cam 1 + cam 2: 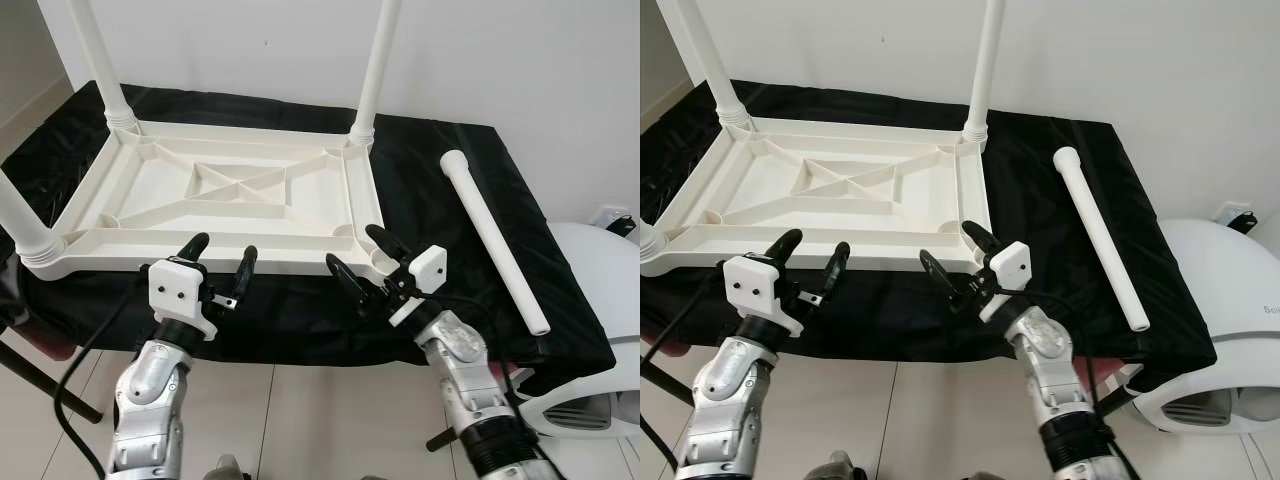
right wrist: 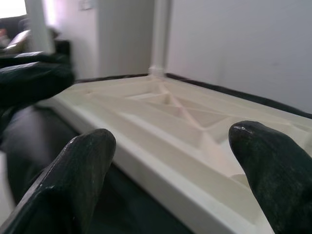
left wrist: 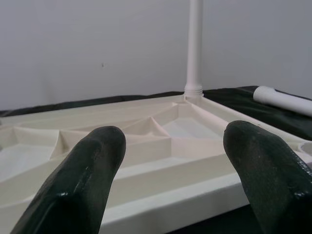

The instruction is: Building children table

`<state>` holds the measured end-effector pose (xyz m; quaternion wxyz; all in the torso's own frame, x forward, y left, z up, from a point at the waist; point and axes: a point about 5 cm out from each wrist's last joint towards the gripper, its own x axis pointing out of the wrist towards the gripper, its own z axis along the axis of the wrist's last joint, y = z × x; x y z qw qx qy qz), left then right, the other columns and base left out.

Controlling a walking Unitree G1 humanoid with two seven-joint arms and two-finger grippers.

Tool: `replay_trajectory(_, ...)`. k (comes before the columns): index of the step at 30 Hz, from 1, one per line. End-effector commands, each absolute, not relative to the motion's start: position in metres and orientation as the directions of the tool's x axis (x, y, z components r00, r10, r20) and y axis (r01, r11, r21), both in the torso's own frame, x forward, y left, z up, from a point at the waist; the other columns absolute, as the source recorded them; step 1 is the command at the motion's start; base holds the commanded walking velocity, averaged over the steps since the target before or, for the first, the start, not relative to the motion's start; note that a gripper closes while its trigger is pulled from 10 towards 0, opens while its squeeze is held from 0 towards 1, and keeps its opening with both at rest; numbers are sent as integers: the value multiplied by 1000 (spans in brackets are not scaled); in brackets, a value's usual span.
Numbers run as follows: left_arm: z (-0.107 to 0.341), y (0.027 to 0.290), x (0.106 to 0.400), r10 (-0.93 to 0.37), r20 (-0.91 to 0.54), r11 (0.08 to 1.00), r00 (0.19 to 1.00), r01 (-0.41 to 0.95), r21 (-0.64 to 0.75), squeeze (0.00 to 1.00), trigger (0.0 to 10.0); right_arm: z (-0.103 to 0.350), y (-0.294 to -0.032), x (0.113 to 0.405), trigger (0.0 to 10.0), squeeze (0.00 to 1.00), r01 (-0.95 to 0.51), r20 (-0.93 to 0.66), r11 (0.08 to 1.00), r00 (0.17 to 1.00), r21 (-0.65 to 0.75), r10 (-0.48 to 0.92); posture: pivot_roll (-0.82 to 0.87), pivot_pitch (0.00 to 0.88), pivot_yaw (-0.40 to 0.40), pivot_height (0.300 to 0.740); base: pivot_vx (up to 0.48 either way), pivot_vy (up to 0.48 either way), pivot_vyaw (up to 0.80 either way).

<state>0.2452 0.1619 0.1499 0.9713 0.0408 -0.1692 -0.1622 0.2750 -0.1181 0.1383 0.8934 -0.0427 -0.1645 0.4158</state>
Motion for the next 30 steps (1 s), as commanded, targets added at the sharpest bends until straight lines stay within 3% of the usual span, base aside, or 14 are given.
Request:
replay_trajectory(1, 150, 144, 236, -576, 281, 817, 768, 544, 190, 0, 10000, 138, -112, 269, 10000, 0, -790, 240, 577, 530, -209, 813, 50, 16, -13, 740, 0, 0, 0)
replay_trajectory(9, 141, 137, 221, -734, 189, 679, 652, 697, 232, 0, 10000, 125, -109, 254, 10000, 0, -904, 128, 381, 362, -195, 923, 58, 49, -8, 740, 0, 0, 0)
replay_trajectory(14, 132, 138, 216, -822, 103, 565, 559, 784, 257, 0, 10000, 112, -110, 246, 10000, 0, -965, 17, 205, 205, -163, 979, 62, 88, -22, 740, 0, 0, 0)
replay_trajectory(30, 107, 141, 189, -935, -86, 310, 344, 910, 275, 0, 10000, 87, -124, 229, 10000, 0, -996, -177, -83, -78, -24, 981, 82, 129, -37, 740, 0, 0, 0)
